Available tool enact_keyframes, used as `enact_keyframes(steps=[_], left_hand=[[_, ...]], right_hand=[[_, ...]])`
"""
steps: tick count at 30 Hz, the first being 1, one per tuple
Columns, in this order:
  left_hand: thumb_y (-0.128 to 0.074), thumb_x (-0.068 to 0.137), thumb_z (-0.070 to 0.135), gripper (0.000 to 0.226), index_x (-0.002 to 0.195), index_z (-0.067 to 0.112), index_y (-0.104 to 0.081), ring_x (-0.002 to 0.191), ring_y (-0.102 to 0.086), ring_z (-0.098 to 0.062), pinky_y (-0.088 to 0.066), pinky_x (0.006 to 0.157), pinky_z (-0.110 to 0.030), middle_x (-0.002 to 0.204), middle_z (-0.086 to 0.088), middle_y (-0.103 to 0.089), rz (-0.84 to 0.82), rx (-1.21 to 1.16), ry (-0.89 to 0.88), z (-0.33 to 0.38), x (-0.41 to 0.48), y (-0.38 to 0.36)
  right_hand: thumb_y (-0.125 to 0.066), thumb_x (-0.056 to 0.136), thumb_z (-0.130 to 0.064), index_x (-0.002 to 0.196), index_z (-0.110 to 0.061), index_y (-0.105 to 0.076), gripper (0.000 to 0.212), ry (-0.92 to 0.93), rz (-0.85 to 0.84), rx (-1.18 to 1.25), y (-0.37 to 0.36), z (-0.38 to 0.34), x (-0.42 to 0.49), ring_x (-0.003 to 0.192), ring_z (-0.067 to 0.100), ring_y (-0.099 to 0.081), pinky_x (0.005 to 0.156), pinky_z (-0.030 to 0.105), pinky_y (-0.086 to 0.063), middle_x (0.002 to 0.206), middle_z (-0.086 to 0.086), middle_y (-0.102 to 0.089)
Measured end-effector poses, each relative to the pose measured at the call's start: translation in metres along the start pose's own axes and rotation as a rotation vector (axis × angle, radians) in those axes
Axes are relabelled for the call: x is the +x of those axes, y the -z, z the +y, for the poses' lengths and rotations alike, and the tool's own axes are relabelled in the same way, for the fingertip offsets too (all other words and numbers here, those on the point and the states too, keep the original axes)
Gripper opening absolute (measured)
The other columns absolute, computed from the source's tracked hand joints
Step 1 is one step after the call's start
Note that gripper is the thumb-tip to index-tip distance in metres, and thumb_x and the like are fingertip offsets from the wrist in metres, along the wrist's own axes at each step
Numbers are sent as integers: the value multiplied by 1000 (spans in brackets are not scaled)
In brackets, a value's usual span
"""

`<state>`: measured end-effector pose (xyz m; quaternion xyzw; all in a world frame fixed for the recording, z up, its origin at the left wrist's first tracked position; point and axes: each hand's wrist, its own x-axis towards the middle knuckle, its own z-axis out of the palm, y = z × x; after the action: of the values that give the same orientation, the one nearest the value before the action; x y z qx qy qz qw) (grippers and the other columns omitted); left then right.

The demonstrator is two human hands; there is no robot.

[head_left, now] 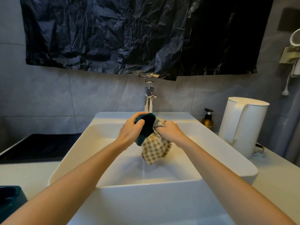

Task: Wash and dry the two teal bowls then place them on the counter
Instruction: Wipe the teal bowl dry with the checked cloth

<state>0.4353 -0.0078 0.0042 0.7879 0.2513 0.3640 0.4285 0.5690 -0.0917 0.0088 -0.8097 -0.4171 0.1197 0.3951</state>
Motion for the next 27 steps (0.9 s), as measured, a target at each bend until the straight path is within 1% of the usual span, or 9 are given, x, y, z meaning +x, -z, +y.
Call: enact_keyframes(steps=[3,5,7,12,15,19,22,25,27], left_hand=[[-38,74,34,44,112,44,-58,106,-55,-17,-48,93,-46,115,8,-62,2,38,-30,-1,0,0],[-38,74,33,44,112,45,-57,107,-55,-17,-48,94,-45,116,8,-62,-32,50,-53,0,1,-1],[-38,73,32,45,112,46,-57,107,-55,-18,-48,94,-42,116,8,-62,-85,73,-62,0,1,-4],[-38,73,33,48,115,48,-53,112,-52,-19,-42,102,-43,124,6,-58,-191,151,-37,-6,-1,-6],[-38,73,34,52,122,44,-54,111,-52,-19,-42,101,-41,125,5,-59,-149,151,-52,-3,2,-3],[-37,74,32,48,114,42,-60,108,-55,-16,-45,96,-38,119,9,-63,-51,120,-103,2,3,4],[-37,70,31,46,107,43,-61,106,-56,-18,-48,93,-43,112,8,-65,-10,65,-62,1,5,10],[-37,68,31,46,104,43,-63,108,-55,-19,-48,94,-45,113,7,-64,-17,50,-22,1,3,11],[-37,68,31,46,104,45,-62,108,-54,-19,-47,95,-45,115,7,-64,-62,70,-30,3,0,7]], right_hand=[[-52,86,-18,90,-4,-59,16,-27,-33,-31,-3,-1,-2,86,29,-59,60,30,-45,94,14,-61],[-52,86,-13,84,-6,-57,9,61,83,-155,-3,-3,-6,81,30,-56,52,29,-39,88,12,-59],[-50,86,-9,87,-6,-57,7,181,190,-308,0,-4,-10,81,32,-55,55,32,-37,87,12,-58],[-49,93,-12,108,-7,-53,16,480,188,-696,5,-2,-10,91,38,-59,63,36,-38,100,17,-64],[-47,95,-11,111,-6,-49,18,557,245,-694,5,-4,-9,88,41,-59,63,39,-40,101,18,-66],[-45,94,-13,102,-4,-54,15,396,277,-498,0,-10,-12,91,42,-55,64,37,-37,98,20,-62],[-49,88,-16,85,-7,-55,11,190,141,-240,-4,-11,-8,84,35,-55,52,32,-35,88,14,-58],[-57,84,-20,97,-5,-60,20,15,-58,-81,-2,-9,-7,90,28,-59,64,35,-54,95,12,-61],[-61,84,-21,102,-6,-59,24,-27,-79,-105,-1,-7,-8,92,27,-60,68,36,-56,97,10,-60]])
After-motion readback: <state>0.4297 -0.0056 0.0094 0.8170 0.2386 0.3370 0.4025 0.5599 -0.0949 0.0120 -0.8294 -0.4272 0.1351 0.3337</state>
